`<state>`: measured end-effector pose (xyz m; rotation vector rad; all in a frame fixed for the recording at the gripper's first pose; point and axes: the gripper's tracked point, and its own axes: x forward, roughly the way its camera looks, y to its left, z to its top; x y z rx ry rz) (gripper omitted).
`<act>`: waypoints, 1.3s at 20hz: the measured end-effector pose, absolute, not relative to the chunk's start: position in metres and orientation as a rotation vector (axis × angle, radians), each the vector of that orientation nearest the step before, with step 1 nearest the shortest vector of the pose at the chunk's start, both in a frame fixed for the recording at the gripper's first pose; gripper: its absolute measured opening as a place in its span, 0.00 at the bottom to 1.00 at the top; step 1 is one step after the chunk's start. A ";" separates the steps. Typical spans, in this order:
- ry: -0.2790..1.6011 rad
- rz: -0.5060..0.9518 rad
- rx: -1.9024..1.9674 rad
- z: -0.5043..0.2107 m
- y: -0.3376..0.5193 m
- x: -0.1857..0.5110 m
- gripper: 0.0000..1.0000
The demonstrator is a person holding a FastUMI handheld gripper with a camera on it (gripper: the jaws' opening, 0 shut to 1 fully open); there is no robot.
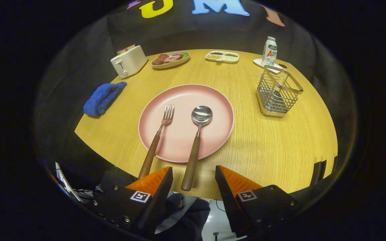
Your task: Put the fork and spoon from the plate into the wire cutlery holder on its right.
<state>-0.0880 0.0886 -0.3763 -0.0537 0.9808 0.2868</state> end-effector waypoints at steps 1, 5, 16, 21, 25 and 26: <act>0.989 0.284 -0.056 -0.378 0.088 -0.090 0.79; 0.989 0.287 -0.044 -0.375 0.090 -0.088 0.20; 1.062 0.260 -0.021 -0.377 0.092 -0.094 0.04; 1.025 0.218 0.085 -0.363 0.087 -0.083 0.03; 0.985 0.196 0.128 -0.346 0.081 -0.072 0.04; 0.973 0.190 0.137 -0.341 0.079 -0.069 0.04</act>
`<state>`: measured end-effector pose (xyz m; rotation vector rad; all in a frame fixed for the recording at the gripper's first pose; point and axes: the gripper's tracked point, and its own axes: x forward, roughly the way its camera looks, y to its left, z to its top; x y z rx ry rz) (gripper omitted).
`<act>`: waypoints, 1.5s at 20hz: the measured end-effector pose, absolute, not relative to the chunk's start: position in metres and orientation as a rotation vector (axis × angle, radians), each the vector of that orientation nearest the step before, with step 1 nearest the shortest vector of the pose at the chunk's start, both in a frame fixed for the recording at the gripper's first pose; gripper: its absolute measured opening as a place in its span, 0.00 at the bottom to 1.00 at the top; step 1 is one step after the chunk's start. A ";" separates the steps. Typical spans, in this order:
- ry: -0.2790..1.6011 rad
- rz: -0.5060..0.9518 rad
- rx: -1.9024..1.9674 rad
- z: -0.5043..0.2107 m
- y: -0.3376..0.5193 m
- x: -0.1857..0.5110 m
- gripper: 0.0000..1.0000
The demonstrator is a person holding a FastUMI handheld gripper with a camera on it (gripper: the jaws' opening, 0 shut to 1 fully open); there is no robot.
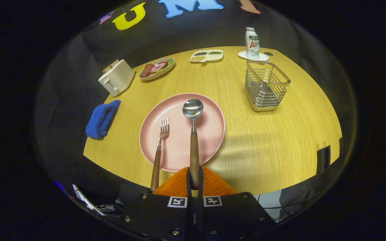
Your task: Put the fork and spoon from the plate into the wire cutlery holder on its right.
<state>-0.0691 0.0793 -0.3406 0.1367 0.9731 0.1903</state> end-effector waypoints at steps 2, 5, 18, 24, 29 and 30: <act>0.953 0.178 0.159 -0.332 0.075 -0.064 0.04; 0.919 0.147 0.184 -0.318 0.062 -0.053 0.03; 0.854 -0.035 0.258 -0.266 -0.028 -0.003 0.04; 0.942 -0.073 0.231 -0.271 -0.050 0.000 0.03; 0.972 -0.065 0.204 -0.273 -0.051 0.002 0.03; 0.975 -0.067 0.201 -0.273 -0.051 0.002 0.03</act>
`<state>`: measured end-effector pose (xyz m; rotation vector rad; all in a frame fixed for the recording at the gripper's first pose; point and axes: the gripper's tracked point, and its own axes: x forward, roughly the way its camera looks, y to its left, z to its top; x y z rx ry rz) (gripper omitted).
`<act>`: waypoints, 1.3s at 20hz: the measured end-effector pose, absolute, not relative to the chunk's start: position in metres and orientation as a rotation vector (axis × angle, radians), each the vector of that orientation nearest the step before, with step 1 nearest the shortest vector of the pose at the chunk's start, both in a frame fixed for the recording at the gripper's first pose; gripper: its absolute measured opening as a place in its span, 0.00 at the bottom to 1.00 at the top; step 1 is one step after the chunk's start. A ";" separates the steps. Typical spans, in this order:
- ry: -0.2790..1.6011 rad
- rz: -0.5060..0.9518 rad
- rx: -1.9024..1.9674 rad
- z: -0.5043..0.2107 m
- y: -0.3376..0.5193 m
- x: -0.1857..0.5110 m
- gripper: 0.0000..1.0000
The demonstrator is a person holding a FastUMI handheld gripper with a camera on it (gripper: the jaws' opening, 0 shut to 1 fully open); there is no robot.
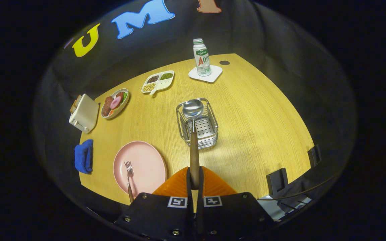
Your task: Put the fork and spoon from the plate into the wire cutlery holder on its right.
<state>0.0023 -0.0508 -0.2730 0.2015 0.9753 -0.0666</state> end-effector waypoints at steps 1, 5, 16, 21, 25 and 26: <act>0.980 -0.070 0.198 -0.274 -0.051 0.002 0.03; 0.976 -0.088 0.192 -0.275 -0.056 0.006 0.04; 0.881 -0.106 0.178 -0.243 -0.064 0.027 0.13; 0.850 -0.093 0.158 -0.231 -0.059 0.028 0.16; 0.846 -0.061 0.157 -0.232 -0.044 0.021 0.16; 0.842 -0.051 0.153 -0.233 -0.039 0.020 0.16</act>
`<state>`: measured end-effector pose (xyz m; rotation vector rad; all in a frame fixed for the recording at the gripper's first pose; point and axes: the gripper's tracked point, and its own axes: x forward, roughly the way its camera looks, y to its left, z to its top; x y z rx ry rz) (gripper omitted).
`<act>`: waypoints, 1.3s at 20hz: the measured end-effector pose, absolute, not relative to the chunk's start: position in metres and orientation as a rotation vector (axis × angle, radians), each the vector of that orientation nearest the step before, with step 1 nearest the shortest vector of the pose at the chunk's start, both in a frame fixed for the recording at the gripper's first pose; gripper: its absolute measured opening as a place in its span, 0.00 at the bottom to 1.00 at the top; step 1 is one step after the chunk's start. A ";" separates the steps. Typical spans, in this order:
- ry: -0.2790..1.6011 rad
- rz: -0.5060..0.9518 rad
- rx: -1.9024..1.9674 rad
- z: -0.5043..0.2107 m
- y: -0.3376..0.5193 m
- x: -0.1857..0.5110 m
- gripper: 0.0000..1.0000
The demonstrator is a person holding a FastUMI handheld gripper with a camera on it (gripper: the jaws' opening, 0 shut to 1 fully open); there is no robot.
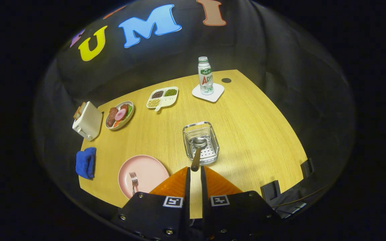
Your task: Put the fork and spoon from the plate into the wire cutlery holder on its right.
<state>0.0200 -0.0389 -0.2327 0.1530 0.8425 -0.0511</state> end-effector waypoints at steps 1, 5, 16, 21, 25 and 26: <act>0.839 -0.040 0.147 -0.232 -0.034 0.018 0.16; 0.836 0.010 0.131 -0.234 -0.011 0.014 0.16; 0.919 0.165 0.076 -0.268 0.068 -0.002 0.16; 0.971 0.228 0.056 -0.289 0.102 -0.011 0.16; 1.013 0.270 0.033 -0.307 0.123 -0.018 0.16; 1.026 0.279 0.029 -0.314 0.128 -0.020 0.16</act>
